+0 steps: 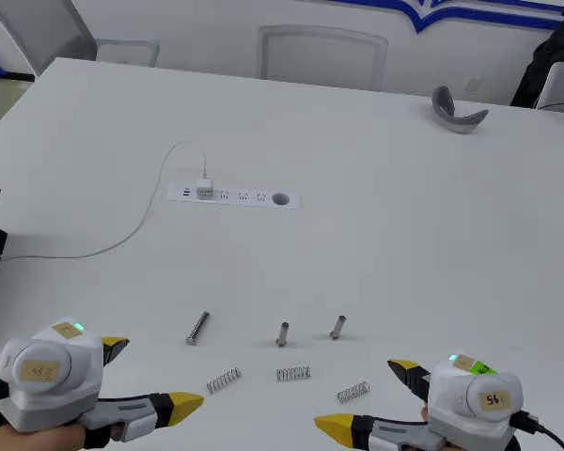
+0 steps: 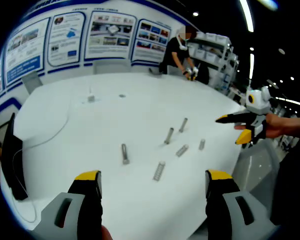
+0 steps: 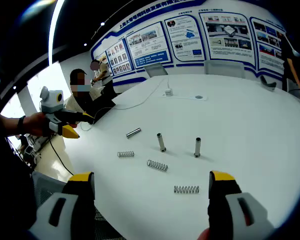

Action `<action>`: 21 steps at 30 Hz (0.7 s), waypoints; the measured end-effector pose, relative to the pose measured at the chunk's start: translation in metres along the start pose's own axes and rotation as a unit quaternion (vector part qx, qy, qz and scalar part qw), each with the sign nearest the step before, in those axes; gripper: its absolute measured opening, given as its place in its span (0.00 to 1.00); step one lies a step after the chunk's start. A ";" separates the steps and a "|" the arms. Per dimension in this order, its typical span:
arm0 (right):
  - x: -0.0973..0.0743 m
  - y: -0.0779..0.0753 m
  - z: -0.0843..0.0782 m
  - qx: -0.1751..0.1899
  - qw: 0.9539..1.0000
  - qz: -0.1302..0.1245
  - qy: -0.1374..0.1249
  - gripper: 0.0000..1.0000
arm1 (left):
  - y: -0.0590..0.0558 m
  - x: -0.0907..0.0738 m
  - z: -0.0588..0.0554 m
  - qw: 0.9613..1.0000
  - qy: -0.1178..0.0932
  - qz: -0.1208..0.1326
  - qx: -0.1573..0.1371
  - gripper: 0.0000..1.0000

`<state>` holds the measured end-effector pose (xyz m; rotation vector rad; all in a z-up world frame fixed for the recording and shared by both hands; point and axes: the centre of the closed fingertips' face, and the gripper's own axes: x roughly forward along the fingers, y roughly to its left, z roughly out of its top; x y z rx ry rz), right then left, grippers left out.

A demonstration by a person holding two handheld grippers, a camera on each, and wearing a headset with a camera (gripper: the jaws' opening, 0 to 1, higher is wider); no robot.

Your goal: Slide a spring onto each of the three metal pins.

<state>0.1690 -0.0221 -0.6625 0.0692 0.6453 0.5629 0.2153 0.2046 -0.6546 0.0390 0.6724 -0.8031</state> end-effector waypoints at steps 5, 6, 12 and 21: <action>0.000 0.003 -0.005 -0.003 1.000 0.001 0.006 0.96 | 0.001 -0.002 -0.003 1.000 0.001 0.001 0.000 0.87; 0.000 0.004 -0.006 -0.003 1.000 0.002 0.007 0.96 | 0.002 -0.003 -0.004 1.000 0.001 0.002 -0.001 0.87; 0.001 0.006 -0.006 -0.006 1.000 0.004 0.010 0.96 | 0.003 -0.006 -0.005 1.000 0.003 0.005 -0.002 0.87; -0.001 0.005 -0.008 -0.003 1.000 0.004 0.012 0.96 | 0.001 -0.005 -0.006 1.000 0.004 0.004 0.000 0.87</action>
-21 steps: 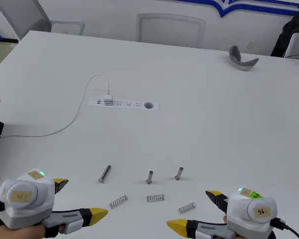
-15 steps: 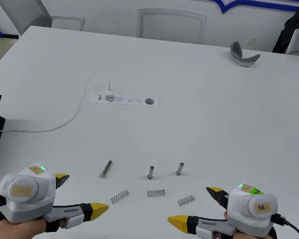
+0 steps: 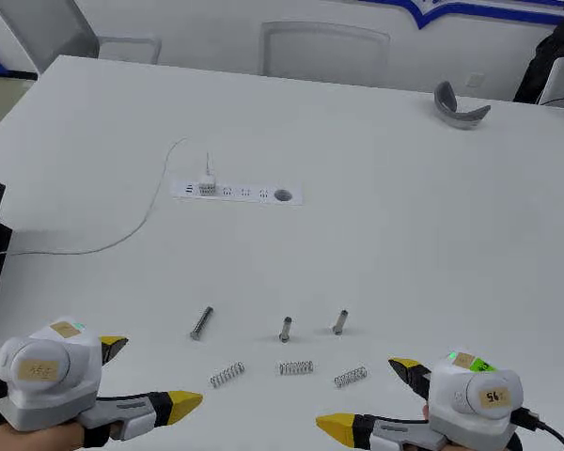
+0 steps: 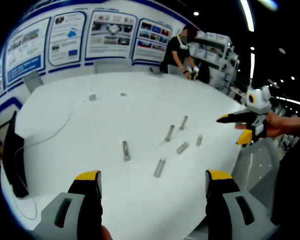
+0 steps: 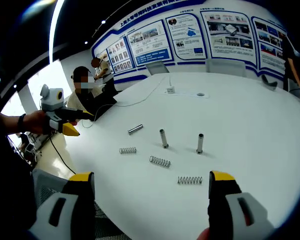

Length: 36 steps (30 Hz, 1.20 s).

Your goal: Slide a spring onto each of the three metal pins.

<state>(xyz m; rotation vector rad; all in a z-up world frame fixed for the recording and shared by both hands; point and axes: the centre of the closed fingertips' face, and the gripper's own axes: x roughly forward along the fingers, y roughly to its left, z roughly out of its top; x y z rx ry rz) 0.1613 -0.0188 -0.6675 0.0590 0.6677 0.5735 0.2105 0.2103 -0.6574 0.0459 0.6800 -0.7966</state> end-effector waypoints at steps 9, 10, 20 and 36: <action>-0.002 0.001 -0.004 0.002 1.000 -0.001 0.007 0.96 | 0.000 0.010 -0.002 1.000 0.010 -0.009 0.007 0.86; -0.002 0.001 -0.004 0.002 1.000 -0.001 0.008 0.96 | 0.002 0.012 -0.001 1.000 0.012 -0.010 0.008 0.86; -0.003 0.000 -0.005 0.009 1.000 -0.005 0.012 0.94 | 0.012 0.029 0.007 1.000 0.021 -0.016 0.013 0.83; -0.007 -0.004 -0.008 0.015 1.000 -0.012 0.012 0.93 | 0.027 0.057 0.018 0.999 0.028 -0.023 0.013 0.81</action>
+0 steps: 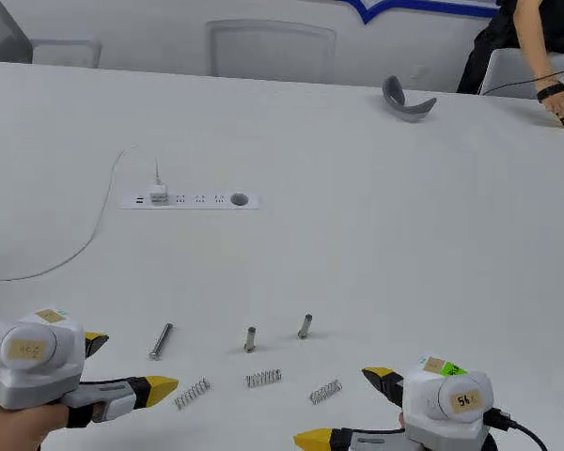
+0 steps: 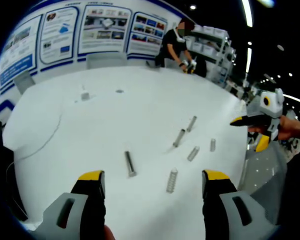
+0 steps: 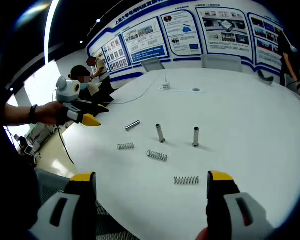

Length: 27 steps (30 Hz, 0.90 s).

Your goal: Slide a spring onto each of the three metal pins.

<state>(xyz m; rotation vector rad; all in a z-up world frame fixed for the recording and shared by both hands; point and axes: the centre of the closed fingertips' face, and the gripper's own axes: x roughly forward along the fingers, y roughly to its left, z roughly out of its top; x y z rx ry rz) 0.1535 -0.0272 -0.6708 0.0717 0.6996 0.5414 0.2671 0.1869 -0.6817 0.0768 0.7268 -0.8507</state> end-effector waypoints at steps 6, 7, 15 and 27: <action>-0.001 -0.001 -0.002 0.003 1.000 -0.001 0.001 0.93 | 0.002 0.005 0.001 1.000 0.003 -0.003 -0.005 0.81; -0.001 -0.001 -0.002 0.004 1.000 -0.001 0.001 0.93 | 0.003 0.007 0.001 1.000 0.004 -0.003 -0.005 0.81; 0.001 0.002 -0.003 0.004 1.000 0.003 0.004 0.93 | 0.007 0.017 0.002 1.000 0.010 -0.005 -0.008 0.80; -0.001 -0.002 -0.004 0.008 1.000 -0.001 0.004 0.93 | 0.014 0.035 0.004 1.000 0.021 -0.003 -0.010 0.76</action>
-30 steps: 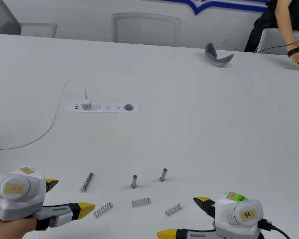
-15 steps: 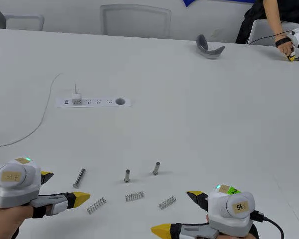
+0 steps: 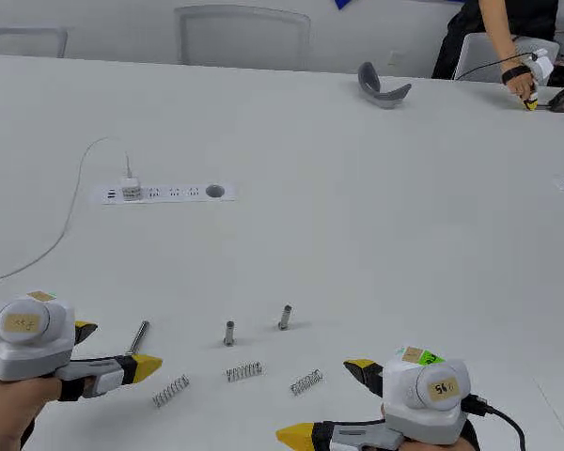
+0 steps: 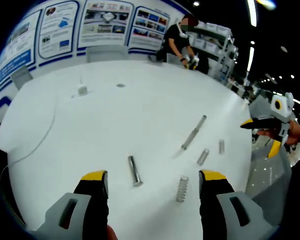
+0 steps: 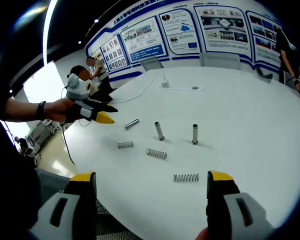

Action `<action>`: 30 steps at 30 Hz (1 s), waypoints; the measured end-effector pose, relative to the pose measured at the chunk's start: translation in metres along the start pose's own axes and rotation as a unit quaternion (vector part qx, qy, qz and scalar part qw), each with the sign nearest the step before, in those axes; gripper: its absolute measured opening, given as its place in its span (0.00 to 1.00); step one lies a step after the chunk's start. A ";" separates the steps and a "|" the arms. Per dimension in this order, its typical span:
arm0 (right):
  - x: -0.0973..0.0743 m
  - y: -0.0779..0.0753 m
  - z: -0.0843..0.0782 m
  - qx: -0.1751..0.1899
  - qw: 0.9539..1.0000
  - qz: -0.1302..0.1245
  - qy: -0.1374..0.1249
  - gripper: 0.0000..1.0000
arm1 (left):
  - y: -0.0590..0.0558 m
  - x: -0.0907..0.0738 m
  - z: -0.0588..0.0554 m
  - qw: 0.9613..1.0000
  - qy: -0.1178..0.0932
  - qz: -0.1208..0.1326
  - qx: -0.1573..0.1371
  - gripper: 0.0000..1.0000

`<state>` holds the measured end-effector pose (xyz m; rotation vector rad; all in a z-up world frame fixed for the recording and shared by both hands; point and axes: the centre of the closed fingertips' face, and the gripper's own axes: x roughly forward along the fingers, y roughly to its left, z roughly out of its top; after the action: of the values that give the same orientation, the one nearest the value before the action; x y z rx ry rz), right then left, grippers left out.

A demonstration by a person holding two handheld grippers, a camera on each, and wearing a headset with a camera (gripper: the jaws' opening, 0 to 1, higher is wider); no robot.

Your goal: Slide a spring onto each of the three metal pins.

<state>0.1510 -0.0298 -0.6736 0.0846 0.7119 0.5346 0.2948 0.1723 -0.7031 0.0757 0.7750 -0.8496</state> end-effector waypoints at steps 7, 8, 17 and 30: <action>0.000 0.001 -0.001 0.001 1.000 0.001 0.002 0.93 | 0.004 0.011 -0.001 1.000 0.008 0.000 -0.008 0.74; 0.000 0.001 -0.001 0.001 1.000 0.001 0.002 0.93 | 0.005 0.013 -0.002 1.000 0.011 0.000 -0.010 0.73; -0.002 -0.001 0.000 0.005 1.000 -0.001 0.001 0.93 | 0.014 0.025 -0.006 0.999 0.022 0.006 -0.023 0.68; -0.001 0.001 -0.006 0.010 1.000 0.002 0.009 0.93 | 0.029 0.048 -0.020 0.997 0.040 0.023 -0.057 0.52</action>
<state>0.1460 -0.0296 -0.6770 0.1010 0.7353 0.5332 0.3232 0.1684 -0.7550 0.0270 0.8928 -0.7616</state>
